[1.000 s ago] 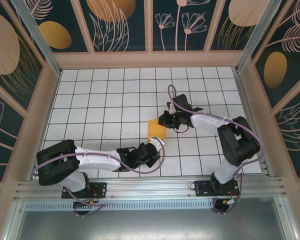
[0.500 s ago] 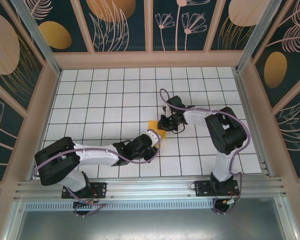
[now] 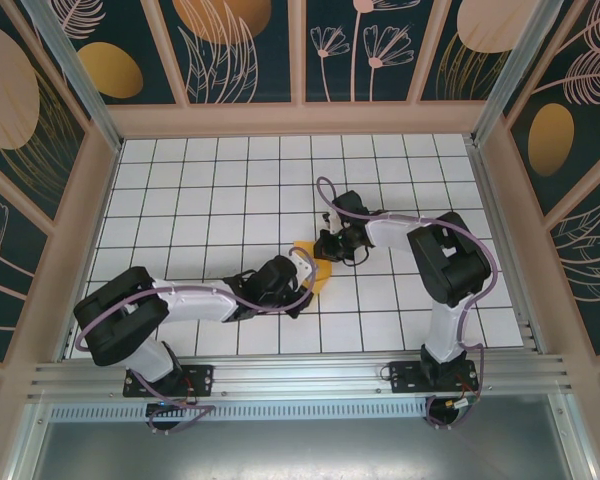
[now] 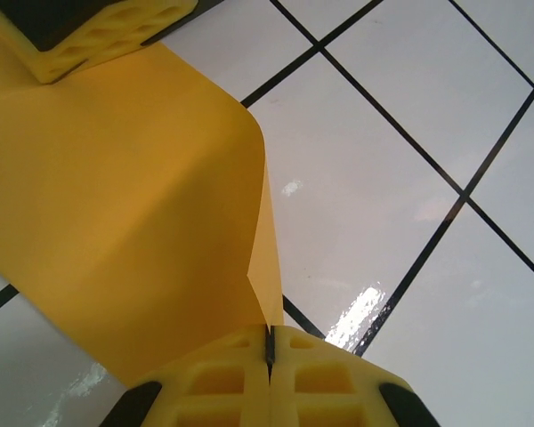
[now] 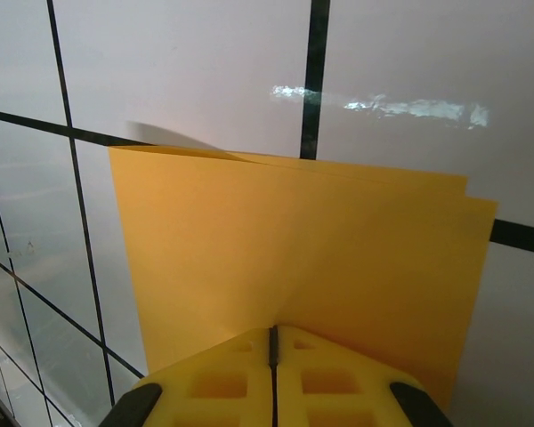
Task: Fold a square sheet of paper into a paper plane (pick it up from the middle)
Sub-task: Third fold the triangle at the center of the table.
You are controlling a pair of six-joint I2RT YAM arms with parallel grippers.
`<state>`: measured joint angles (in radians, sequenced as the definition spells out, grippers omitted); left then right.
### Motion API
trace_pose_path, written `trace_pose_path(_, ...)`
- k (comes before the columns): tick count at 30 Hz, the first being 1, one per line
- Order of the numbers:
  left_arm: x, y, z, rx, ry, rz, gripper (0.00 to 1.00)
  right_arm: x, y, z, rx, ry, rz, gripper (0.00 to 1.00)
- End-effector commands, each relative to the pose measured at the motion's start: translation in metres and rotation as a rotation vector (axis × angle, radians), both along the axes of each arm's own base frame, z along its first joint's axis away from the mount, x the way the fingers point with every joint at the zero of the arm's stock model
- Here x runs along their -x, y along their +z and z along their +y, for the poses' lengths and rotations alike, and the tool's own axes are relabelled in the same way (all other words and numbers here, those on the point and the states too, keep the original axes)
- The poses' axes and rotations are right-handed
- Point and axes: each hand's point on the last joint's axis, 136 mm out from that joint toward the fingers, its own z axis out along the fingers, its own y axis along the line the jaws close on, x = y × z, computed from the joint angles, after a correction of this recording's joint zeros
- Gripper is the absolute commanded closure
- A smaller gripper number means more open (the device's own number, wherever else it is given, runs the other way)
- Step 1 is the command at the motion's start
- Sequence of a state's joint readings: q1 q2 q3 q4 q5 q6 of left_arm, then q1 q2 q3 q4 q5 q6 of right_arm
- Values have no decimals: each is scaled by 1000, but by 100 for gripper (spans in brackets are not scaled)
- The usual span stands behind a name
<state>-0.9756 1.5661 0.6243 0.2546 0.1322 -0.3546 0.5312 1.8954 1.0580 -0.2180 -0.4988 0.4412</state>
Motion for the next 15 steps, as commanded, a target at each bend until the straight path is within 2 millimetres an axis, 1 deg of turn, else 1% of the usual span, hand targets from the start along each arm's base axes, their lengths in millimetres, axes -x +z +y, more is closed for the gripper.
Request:
trace_pose_path(1, -3, 10, -8, 65, -15, 23, 96, 8, -15, -1, 30, 35, 36, 92)
trace_pose_path(8, -9, 5, -1, 55, 1, 42, 95, 10, -24, -5, 49, 38, 48, 93)
trace_pose_path(15, -18, 2, 6, 40, 17, 53, 94, 12, -27, -6, 48, 44, 54, 95)
